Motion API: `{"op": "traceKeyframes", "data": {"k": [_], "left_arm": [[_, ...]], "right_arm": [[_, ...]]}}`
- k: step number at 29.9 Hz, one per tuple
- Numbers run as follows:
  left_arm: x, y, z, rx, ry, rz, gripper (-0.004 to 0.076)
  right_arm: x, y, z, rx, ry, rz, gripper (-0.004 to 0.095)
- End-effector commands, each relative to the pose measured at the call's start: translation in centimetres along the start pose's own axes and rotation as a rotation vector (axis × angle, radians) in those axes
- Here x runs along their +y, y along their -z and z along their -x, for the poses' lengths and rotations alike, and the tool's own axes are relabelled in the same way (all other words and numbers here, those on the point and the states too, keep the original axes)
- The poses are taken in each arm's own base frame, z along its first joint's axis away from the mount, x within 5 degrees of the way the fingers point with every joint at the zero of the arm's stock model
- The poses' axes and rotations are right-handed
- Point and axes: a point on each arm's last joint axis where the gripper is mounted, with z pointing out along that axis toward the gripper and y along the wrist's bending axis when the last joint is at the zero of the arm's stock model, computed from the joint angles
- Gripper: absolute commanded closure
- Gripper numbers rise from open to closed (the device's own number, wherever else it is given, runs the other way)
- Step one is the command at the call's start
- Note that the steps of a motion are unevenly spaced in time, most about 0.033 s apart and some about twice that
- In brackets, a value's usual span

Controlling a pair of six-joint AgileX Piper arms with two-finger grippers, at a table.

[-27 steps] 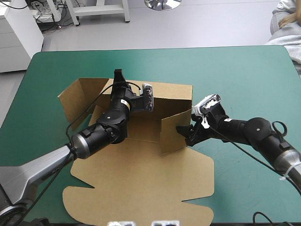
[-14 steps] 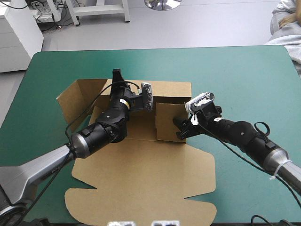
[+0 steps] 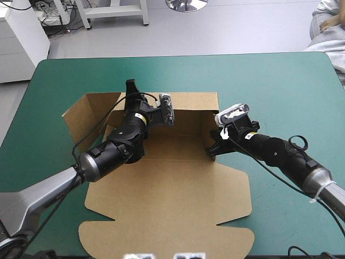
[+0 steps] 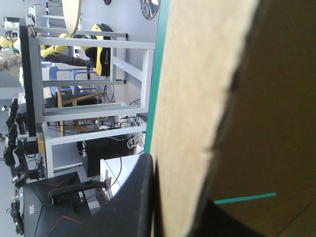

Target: Fold the box

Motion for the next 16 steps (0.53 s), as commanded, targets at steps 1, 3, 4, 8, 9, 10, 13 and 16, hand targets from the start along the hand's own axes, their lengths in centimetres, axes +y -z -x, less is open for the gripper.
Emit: {"op": "traceKeyframes", "data": {"k": [1,3,4,8,9,10,13,16], "left_arm": [[1.6,1.9,1.0,-0.104,0.053,0.037,0.071],[1.5,2.5,1.5,-0.131,0.044,0.033,0.0698],[1.5,2.9,1.7,-0.147,0.041,0.035,0.0673],[1.9,4.6,2.5,-0.226,0.046,0.051,0.047],[2.0,5.0,2.6,-0.239,0.048,0.055,0.0402],[2.1,5.3,2.6,-0.249,0.051,0.059,0.0349],[2.4,6.2,2.6,-0.26,0.062,0.067,0.0202],[2.6,7.3,2.5,-0.27,0.073,0.074,0.0171]], "right_arm": [[0.0,1.3,2.6,-0.097,0.031,-0.013,0.0889],[0.0,1.4,2.8,-0.1,0.037,-0.013,0.0927],[0.0,1.4,2.8,-0.102,0.034,-0.014,0.0926],[0.0,1.3,2.8,-0.103,0.038,-0.019,0.0927],[-0.1,1.3,2.9,-0.107,0.03,-0.021,0.0927],[-0.1,1.3,2.9,-0.108,0.025,-0.022,0.0927],[-0.3,1.3,2.9,-0.109,0.009,-0.036,0.0927],[-0.9,1.4,2.9,-0.114,-0.005,-0.059,0.0927]]}}
